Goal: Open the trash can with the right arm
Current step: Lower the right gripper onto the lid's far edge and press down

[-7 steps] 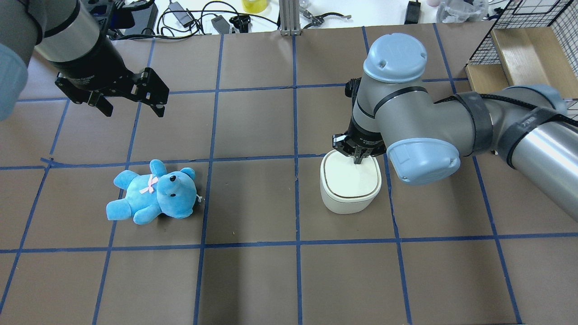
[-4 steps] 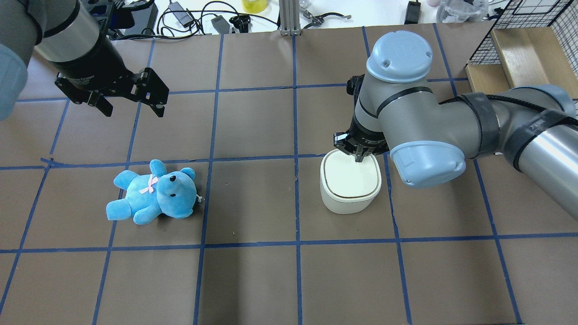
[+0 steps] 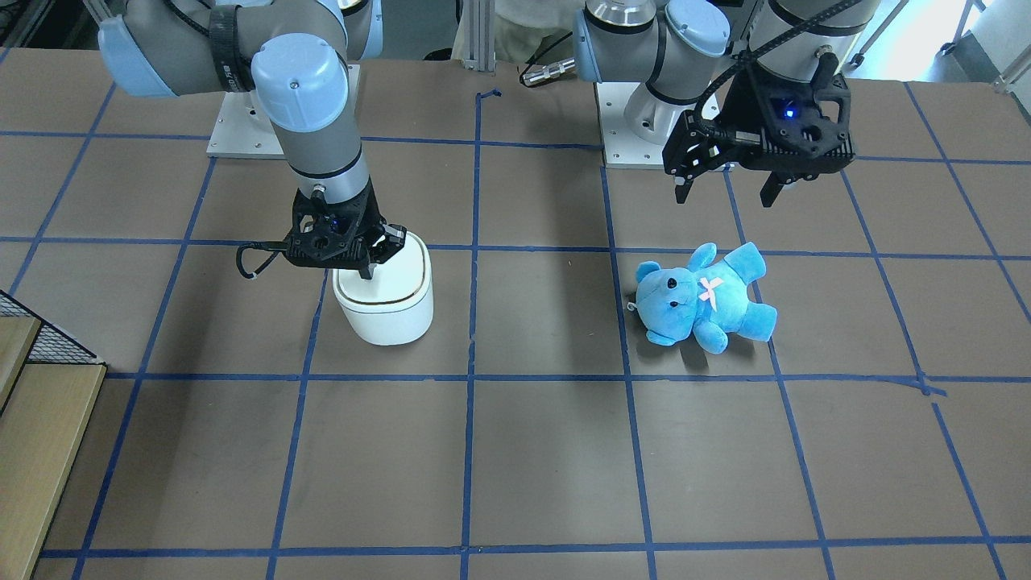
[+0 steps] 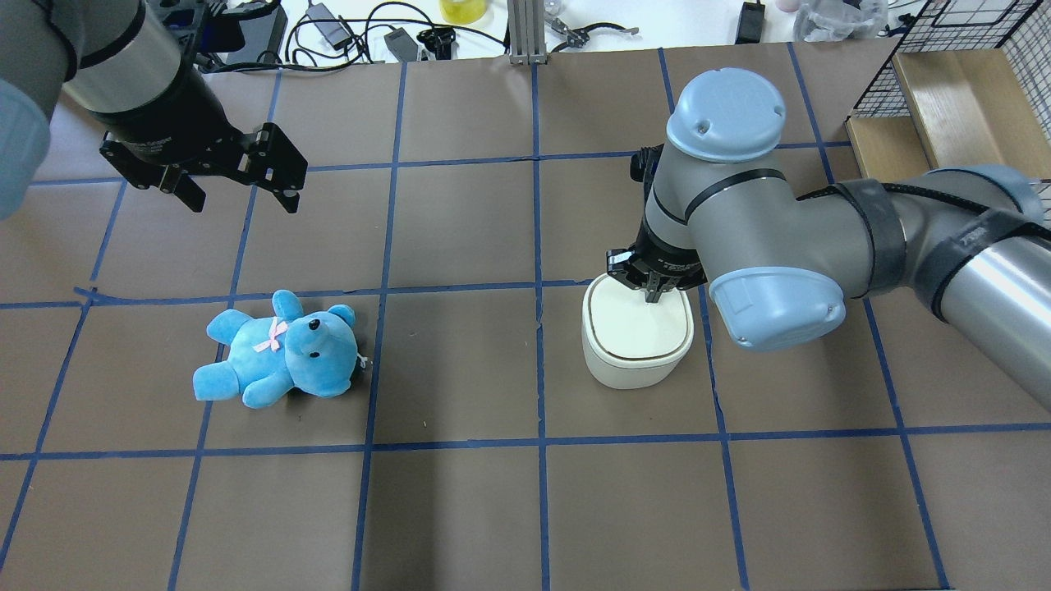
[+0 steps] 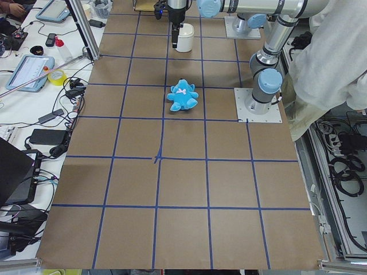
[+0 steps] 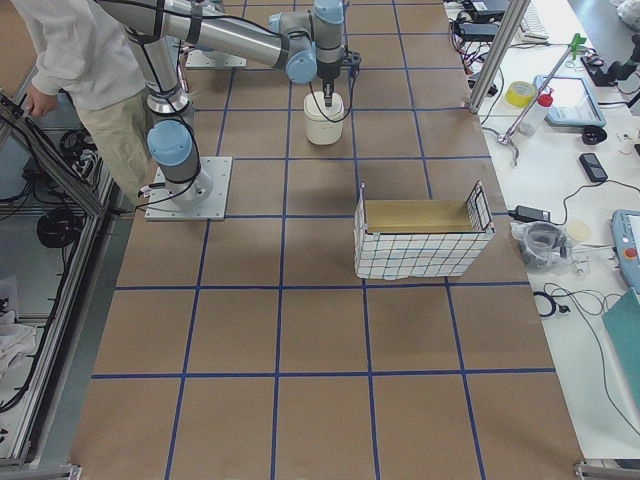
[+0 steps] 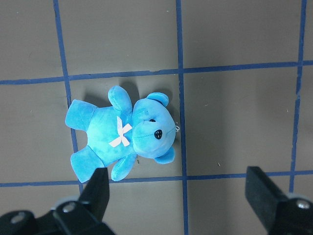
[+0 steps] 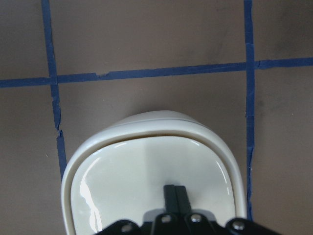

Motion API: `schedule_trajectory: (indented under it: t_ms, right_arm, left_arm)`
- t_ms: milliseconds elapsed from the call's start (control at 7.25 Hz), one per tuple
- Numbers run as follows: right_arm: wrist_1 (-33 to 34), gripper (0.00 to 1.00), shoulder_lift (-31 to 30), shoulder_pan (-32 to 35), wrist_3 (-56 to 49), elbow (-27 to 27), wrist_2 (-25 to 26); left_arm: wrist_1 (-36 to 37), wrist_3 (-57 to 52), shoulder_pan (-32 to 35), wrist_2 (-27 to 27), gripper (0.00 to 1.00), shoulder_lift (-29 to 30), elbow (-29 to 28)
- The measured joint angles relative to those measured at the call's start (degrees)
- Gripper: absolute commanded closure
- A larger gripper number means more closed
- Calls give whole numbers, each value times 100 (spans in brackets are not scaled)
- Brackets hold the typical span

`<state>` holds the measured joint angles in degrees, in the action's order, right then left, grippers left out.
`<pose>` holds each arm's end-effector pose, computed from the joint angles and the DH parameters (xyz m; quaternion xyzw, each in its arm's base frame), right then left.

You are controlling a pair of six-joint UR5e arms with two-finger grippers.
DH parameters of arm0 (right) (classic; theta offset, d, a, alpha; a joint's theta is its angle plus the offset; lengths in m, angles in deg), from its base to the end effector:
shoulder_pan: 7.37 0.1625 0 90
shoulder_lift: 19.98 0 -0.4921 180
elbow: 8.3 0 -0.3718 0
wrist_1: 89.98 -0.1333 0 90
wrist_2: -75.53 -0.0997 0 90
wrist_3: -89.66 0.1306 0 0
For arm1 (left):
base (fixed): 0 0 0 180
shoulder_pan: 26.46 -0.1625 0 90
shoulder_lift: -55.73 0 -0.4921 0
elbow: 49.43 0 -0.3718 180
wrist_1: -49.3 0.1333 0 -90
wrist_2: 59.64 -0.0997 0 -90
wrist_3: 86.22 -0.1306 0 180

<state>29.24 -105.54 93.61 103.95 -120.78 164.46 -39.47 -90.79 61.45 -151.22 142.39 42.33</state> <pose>0.2236 -0.4399 0.3583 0.0287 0.9993 -0.0175 0.0135 -0.1132 -0.4534 0.5385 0.0213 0.9994 -0.0237 0.0152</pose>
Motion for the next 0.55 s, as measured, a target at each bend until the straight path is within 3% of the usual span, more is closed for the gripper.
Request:
schedule_trajectory:
  t_ms: [552]
  right_arm:
    - [146,100,61,-7,-28,-33,-11]
  left_arm:
    - [0,0,-2,0,0,0,-1]
